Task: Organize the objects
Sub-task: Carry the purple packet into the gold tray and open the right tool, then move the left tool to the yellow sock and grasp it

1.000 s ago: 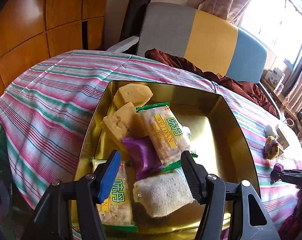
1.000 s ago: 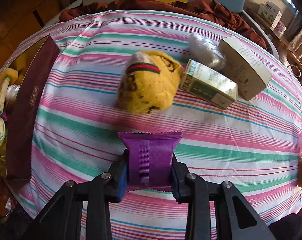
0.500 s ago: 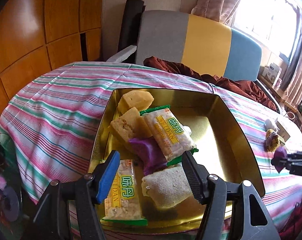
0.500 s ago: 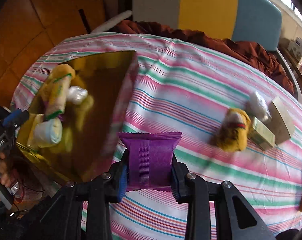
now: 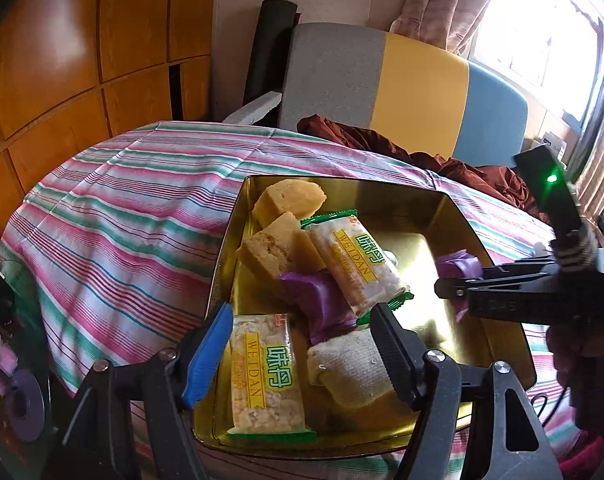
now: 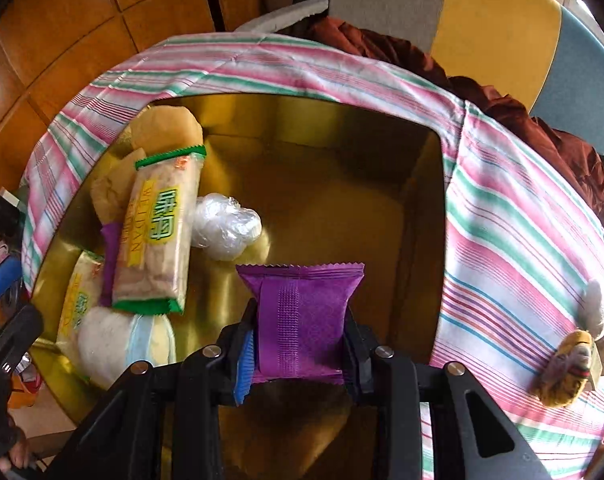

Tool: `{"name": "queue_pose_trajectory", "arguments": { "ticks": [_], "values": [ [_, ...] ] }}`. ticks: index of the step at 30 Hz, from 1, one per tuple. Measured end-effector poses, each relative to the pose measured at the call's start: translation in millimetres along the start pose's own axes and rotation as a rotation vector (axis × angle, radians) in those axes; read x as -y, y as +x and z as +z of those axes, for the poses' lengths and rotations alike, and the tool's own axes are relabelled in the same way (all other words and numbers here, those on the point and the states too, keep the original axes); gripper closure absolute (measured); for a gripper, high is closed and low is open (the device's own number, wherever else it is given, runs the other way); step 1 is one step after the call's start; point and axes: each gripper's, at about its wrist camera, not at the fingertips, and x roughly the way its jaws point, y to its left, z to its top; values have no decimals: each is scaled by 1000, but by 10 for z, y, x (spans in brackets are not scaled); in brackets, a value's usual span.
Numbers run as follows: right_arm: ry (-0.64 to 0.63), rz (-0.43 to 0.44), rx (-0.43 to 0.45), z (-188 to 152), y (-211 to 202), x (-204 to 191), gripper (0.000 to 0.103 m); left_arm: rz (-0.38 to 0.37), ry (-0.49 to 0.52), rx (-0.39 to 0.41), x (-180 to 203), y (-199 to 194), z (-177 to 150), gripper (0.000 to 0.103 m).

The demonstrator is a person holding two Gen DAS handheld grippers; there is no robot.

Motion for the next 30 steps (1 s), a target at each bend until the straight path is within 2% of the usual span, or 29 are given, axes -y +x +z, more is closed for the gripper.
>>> {"name": "queue_pose_trajectory", "arguments": {
  "ticks": [3, 5, 12, 15, 17, 21, 22, 24, 30],
  "values": [
    [9, 18, 4, 20, 71, 12, 65, 4, -6, -9, -27, 22, -12, 30],
    [12, 36, 13, 38, 75, 10, 57, 6, -9, -15, -36, 37, -23, 30],
    [33, 30, 92, -51, -193, 118, 56, 10, -5, -17, -20, 50, -24, 28],
    [56, 20, 132, -133, -360, 239, 52, 9, 1, -16, 4, 44, -24, 28],
    [83, 4, 152, -211, -447, 377, 47, 7, 8, -16, 29, 38, -24, 28],
    [146, -29, 173, -390, -599, 670, 45, 4, 20, -15, 92, 22, -18, 28],
    [164, -40, 178, -439, -637, 758, 39, 1, 22, -12, 104, 14, -16, 28],
    [205, -62, 188, -542, -714, 951, 35, -7, 25, -12, 133, 11, -10, 28],
    [353, -135, 193, -870, -906, 1634, 34, -41, 51, -16, 287, 2, 12, 23]
  ]
}}
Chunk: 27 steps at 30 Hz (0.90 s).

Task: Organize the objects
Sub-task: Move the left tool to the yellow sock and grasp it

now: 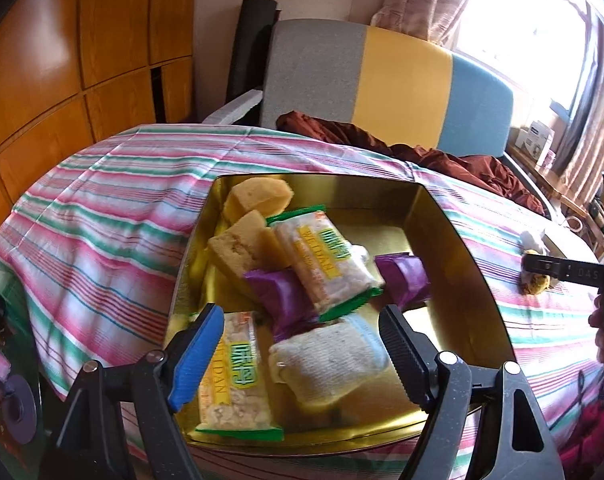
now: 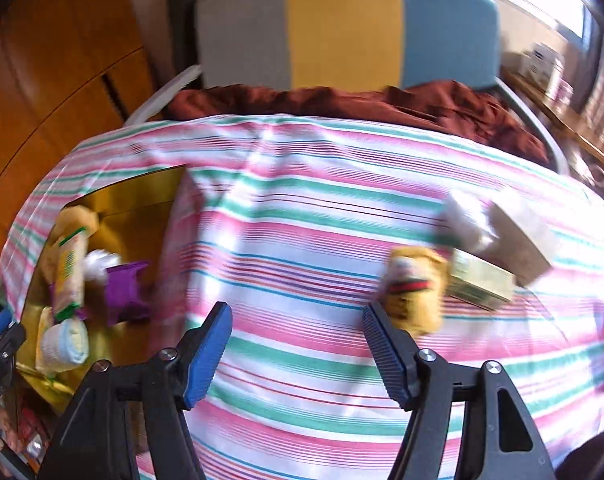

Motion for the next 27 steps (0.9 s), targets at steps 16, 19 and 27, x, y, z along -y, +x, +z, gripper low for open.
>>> {"name": "queue_pose_trajectory", "arguments": {
  "ticks": [16, 19, 27],
  "values": [
    [672, -186, -69, -345, 102, 2250, 33, -195, 190, -14, 1135, 34, 293, 20],
    [692, -171, -74, -376, 100, 2281, 33, -252, 251, -31, 1542, 87, 301, 19],
    [706, -108, -50, -395, 26, 2271, 33, -375, 305, -144, 2488, 421, 341, 19]
  ]
}}
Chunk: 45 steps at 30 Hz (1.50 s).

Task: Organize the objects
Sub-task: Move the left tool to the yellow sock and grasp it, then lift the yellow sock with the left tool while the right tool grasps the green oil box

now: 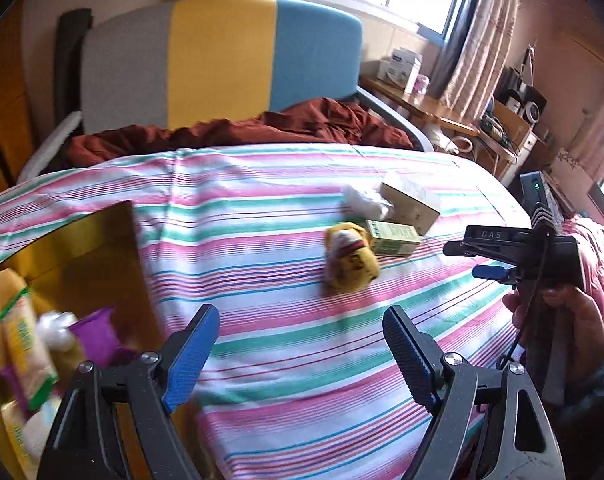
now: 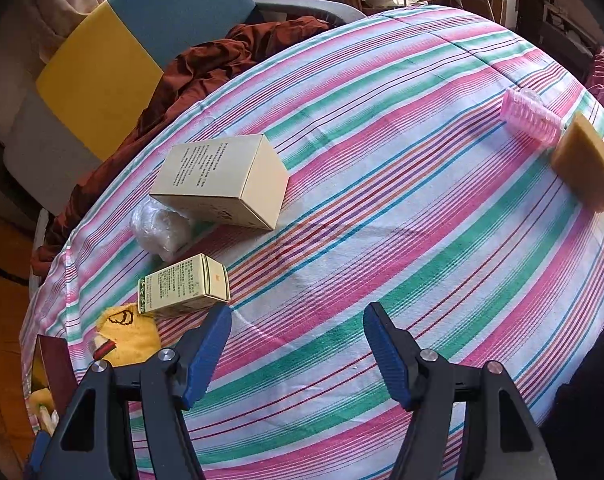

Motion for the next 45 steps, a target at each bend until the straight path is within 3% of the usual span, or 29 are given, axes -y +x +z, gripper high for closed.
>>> {"name": "queue_pose_trajectory", "arguments": {
  "ticks": [7, 20, 21, 23, 24, 30, 38, 42, 44, 45],
  "values": [
    [9, 47, -17, 7, -3, 17, 33, -17, 40, -68, 343, 557, 220, 19],
    [20, 69, -34, 41, 41, 32, 33, -3, 54, -138, 433, 1375, 476, 18],
    [20, 67, -36, 43, 44, 32, 33, -5, 48, -141, 423, 1419, 479, 21],
    [19, 65, -38, 48, 51, 31, 33, -3, 35, -157, 386, 1487, 459, 42],
    [18, 63, -37, 51, 50, 31, 33, -17, 19, -178, 355, 1526, 423, 59],
    [7, 50, -42, 51, 61, 23, 33, -16, -14, -135, 311, 1291, 148, 65],
    [-28, 47, -60, 29, 101, -37, 33, 31, 56, -54, 392, 752, -558, 65],
    [-93, 70, -62, 20, 137, -195, 33, 38, 129, -26, 470, 646, -746, 64],
    [-130, 83, -49, 3, 121, -279, 29, 35, 145, -12, 477, 648, -765, 64],
    [-148, 84, -42, -11, 115, -323, 21, 29, 144, -7, 465, 659, -756, 64]
  ]
}}
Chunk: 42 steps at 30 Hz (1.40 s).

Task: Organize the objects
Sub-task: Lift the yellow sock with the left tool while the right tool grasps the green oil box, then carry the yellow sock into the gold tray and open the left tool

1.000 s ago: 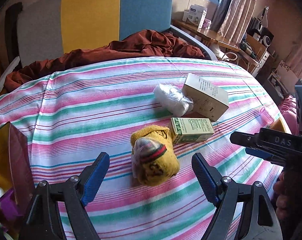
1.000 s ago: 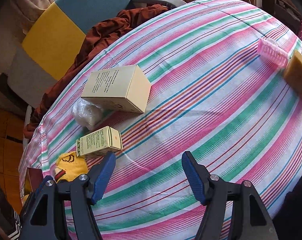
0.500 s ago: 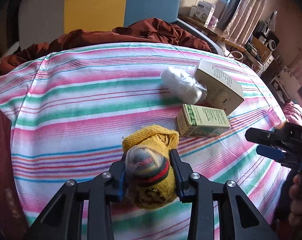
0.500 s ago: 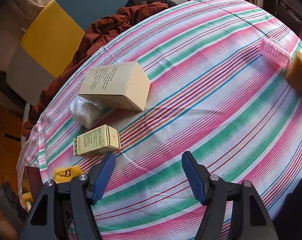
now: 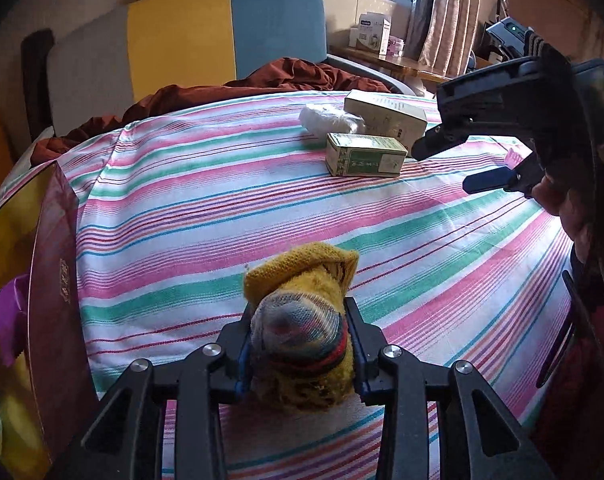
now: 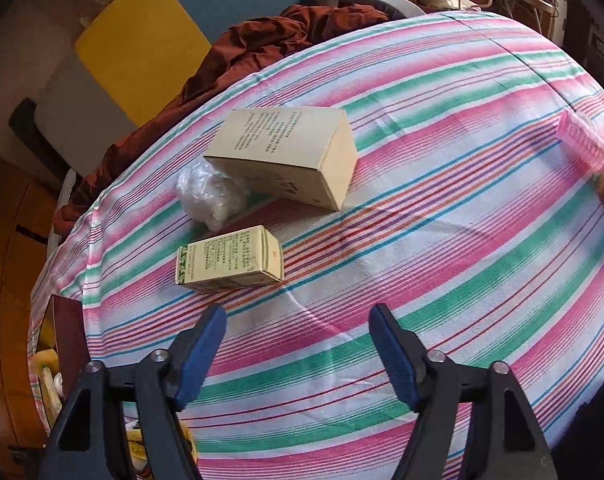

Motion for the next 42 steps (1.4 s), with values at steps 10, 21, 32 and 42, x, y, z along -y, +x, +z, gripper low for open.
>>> {"name": "queue_pose_trajectory", "arguments": {
  "ticks": [10, 21, 32, 42],
  "values": [
    [-122, -82, 15, 131, 181, -496, 16, -26, 9, 56, -52, 25, -29, 61],
    [-217, -213, -58, 299, 578, -761, 29, -63, -15, 67, -100, 31, -46, 60],
    [-299, -214, -122, -299, 316, -440, 30, -61, -12, 69, -98, 39, -51, 60],
    [-346, -226, -111, -262, 327, -491, 31, -31, 13, 71, -46, 29, -69, 59]
  ]
}}
